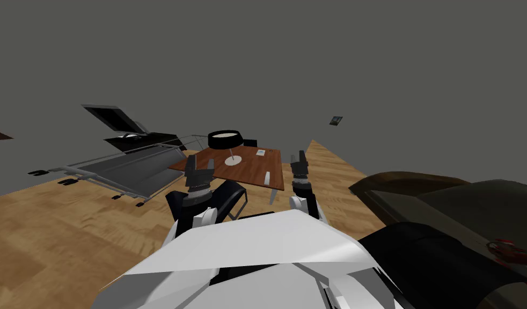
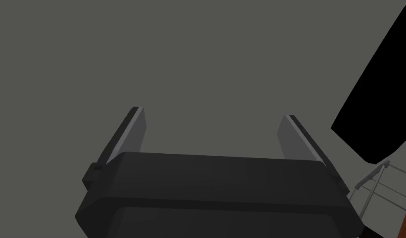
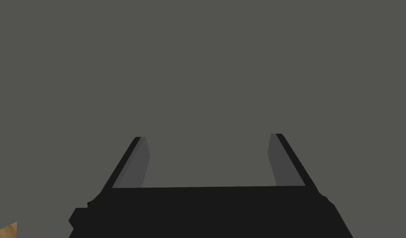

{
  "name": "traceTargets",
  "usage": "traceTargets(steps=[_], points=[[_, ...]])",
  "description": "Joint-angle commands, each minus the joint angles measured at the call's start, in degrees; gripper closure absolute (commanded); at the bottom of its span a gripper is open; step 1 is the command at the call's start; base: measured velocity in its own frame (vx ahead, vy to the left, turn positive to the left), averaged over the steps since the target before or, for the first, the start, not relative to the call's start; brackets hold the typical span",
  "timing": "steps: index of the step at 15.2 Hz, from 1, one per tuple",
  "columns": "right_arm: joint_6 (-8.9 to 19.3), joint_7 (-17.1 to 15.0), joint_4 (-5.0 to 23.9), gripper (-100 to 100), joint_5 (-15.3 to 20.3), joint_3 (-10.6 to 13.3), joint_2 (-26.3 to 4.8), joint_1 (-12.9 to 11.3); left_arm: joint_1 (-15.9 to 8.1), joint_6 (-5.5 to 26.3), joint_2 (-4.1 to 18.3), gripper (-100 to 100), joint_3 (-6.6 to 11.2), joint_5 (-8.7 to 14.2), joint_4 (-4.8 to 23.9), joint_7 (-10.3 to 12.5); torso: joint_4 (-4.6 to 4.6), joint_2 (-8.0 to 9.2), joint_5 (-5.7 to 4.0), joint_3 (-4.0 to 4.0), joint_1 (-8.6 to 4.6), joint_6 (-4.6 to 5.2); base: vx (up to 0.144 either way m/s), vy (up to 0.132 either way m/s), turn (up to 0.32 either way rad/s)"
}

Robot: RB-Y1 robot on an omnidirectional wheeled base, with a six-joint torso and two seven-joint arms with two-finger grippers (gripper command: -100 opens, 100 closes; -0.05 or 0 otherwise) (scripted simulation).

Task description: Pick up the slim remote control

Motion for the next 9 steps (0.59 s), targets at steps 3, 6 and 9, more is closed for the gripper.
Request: traceTargets(steps=[3, 6, 9], points=[[-1.1, 1.3, 3.5, -100, 4.2, 1.8, -4.1, -2.7, 0.0, 0.0, 0.0, 0, 0.0, 0.0, 0.0, 0.0, 0.0, -0.01, -0.01, -0.01, -0.06, -0.03, -0.003, -0.014, 0.083], [-2.1, 2.3, 6.4, -100, 7.7, 3.3, -6.5, -5.0, 0.0, 0.0, 0.0, 0, 0.0, 0.0, 0.0, 0.0, 0.0, -0.02, -0.03, -0.01, -0.13, -0.02, -0.001, -0.03, 0.09], [-3.2, 3.7, 10.0, -100, 11.5, 5.1, -9.2, -7.8, 0.0, 0.0, 0.0, 0, 0.0, 0.0, 0.0, 0.0, -0.01, -0.04, -0.03, -0.02, -0.13, -0.02, -0.001, -0.026, 0.103]])
